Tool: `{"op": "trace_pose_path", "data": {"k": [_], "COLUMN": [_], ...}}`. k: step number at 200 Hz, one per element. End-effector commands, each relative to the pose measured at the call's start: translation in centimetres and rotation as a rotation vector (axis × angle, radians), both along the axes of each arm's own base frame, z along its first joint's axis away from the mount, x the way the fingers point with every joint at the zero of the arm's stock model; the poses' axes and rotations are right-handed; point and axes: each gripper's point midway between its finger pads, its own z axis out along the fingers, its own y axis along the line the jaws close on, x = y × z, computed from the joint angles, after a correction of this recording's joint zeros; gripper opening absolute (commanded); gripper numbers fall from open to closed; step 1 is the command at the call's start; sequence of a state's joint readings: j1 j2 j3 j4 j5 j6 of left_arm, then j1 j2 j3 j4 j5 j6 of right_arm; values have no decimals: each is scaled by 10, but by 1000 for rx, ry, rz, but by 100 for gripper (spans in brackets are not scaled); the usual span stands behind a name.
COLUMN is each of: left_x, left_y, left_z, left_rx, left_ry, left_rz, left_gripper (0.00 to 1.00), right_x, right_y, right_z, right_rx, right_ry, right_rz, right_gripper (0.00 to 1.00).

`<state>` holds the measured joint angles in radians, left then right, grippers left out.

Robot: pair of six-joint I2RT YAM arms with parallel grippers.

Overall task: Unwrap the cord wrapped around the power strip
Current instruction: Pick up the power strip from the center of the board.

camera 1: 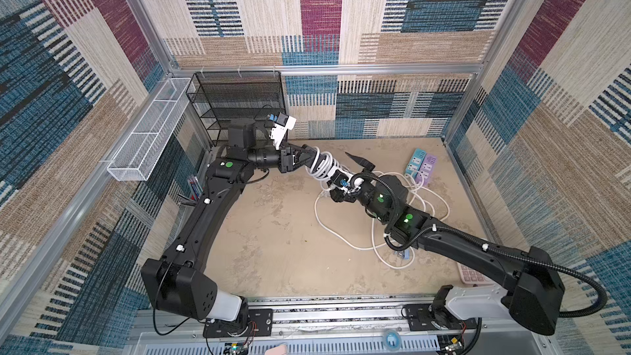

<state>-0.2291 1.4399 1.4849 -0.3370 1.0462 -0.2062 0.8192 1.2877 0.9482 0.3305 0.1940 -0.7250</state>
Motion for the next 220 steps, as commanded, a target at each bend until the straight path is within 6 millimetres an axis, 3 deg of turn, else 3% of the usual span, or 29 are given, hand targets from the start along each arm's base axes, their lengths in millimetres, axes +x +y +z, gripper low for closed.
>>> {"op": "trace_pose_path", "data": {"k": [1,38,73,131,220], "left_x": [9,15,20,23,20], "left_y": [8,23,32,43,61], "left_z": [8,9,9,8,21], "left_rx": [10,43,52,59,-45], "left_ry": [-92,-169,-218,-288,-407], "left_rz": [85,205,273,355,484], "left_gripper": [0,0,0,0,0], "right_x": [-8,-25,-35,-40,-23], "right_y": [-15,-38,-46,-34,-5], "right_z": [42,49,45,22,55], "right_rx": [157,231,273,342,543], "right_ry": [-62,-12,78,266,437], "right_rz": [-20,-28,-15,38,139], "right_gripper": [99,98,99,98,99]}}
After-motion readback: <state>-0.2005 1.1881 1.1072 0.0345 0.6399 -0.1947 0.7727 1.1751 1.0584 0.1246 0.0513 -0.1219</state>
